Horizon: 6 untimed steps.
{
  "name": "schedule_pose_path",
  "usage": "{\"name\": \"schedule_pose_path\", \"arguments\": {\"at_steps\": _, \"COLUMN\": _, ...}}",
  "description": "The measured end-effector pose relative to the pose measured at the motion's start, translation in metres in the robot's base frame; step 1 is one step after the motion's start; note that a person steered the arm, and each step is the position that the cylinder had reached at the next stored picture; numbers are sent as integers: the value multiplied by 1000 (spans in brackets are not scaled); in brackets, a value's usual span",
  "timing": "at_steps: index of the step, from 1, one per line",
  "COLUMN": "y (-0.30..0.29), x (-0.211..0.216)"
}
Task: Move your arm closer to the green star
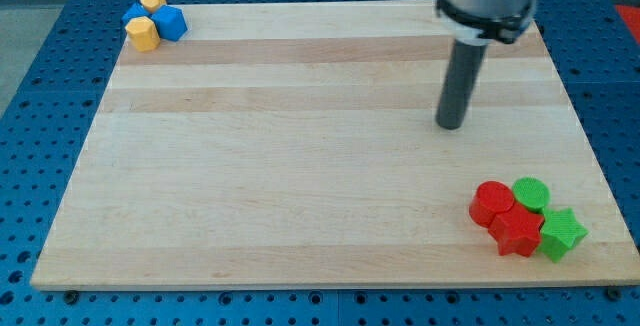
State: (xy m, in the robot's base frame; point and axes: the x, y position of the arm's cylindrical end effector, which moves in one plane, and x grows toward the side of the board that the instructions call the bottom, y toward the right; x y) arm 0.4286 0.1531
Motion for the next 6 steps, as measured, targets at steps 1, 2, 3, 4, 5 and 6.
{"name": "schedule_pose_path", "arguments": {"at_steps": 1, "y": 62, "x": 2}}
{"name": "schedule_pose_path", "arguments": {"at_steps": 2, "y": 98, "x": 35}}
{"name": "schedule_pose_path", "arguments": {"at_steps": 3, "y": 124, "x": 71}}
{"name": "schedule_pose_path", "arguments": {"at_steps": 4, "y": 138, "x": 122}}
{"name": "schedule_pose_path", "arguments": {"at_steps": 5, "y": 133, "x": 162}}
{"name": "schedule_pose_path", "arguments": {"at_steps": 6, "y": 109, "x": 178}}
